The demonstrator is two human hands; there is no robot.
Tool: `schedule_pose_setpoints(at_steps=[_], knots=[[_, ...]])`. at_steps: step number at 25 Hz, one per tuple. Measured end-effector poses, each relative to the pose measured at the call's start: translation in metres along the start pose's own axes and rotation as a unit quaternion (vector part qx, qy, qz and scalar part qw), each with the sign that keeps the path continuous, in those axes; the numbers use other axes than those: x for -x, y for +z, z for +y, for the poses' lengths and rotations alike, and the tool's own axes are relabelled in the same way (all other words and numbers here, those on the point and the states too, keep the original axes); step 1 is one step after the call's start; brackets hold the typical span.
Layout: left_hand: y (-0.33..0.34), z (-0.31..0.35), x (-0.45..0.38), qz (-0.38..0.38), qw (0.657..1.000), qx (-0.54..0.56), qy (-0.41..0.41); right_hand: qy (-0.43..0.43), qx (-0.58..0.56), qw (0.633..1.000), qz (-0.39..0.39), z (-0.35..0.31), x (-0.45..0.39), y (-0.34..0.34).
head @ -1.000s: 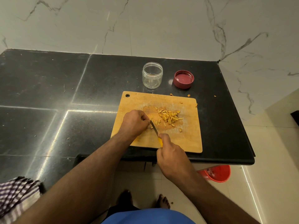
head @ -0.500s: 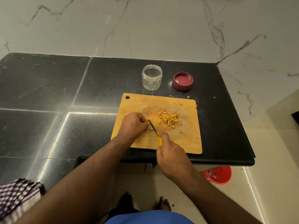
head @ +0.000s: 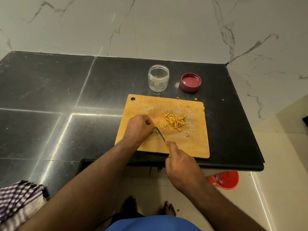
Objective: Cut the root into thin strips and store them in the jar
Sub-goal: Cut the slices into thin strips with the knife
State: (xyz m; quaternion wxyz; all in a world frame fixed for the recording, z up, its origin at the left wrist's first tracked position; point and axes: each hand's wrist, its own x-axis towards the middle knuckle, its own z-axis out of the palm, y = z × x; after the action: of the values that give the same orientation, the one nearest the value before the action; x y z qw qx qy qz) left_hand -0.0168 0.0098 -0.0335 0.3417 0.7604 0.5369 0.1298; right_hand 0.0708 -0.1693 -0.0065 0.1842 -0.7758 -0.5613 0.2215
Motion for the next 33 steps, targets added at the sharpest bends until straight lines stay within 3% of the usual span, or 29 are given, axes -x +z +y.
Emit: schedule_pose_setpoints(at_steps=[5,12,17,21,24,27,33], knots=[[-0.005,-0.002,0.000,-0.021,1.000,0.000,0.008,0.001,-0.017,1.000,0.023,0.000,-0.004,-0.003],[-0.012,-0.008,-0.001,0.003,0.993,0.110,-0.040,-0.010,-0.014,1.000,0.002,-0.003,-0.010,0.009],[-0.014,-0.013,-0.001,-0.010,0.993,0.117,-0.031,0.044,-0.041,0.997,0.043,0.019,-0.004,0.000],[-0.014,-0.011,-0.001,-0.015,0.991,0.130,-0.039,-0.001,-0.050,0.999,-0.018,0.016,0.007,-0.001],[-0.017,-0.011,-0.001,-0.019,0.989,0.143,-0.040,0.015,-0.045,0.999,-0.012,0.028,0.012,-0.001],[-0.020,-0.014,0.002,-0.012,0.992,0.124,-0.025,0.059,-0.053,0.996,0.032,0.042,0.012,-0.009],[-0.030,-0.018,0.006,0.009,0.999,0.048,-0.007,0.001,-0.049,0.999,0.006,0.021,-0.007,0.001]])
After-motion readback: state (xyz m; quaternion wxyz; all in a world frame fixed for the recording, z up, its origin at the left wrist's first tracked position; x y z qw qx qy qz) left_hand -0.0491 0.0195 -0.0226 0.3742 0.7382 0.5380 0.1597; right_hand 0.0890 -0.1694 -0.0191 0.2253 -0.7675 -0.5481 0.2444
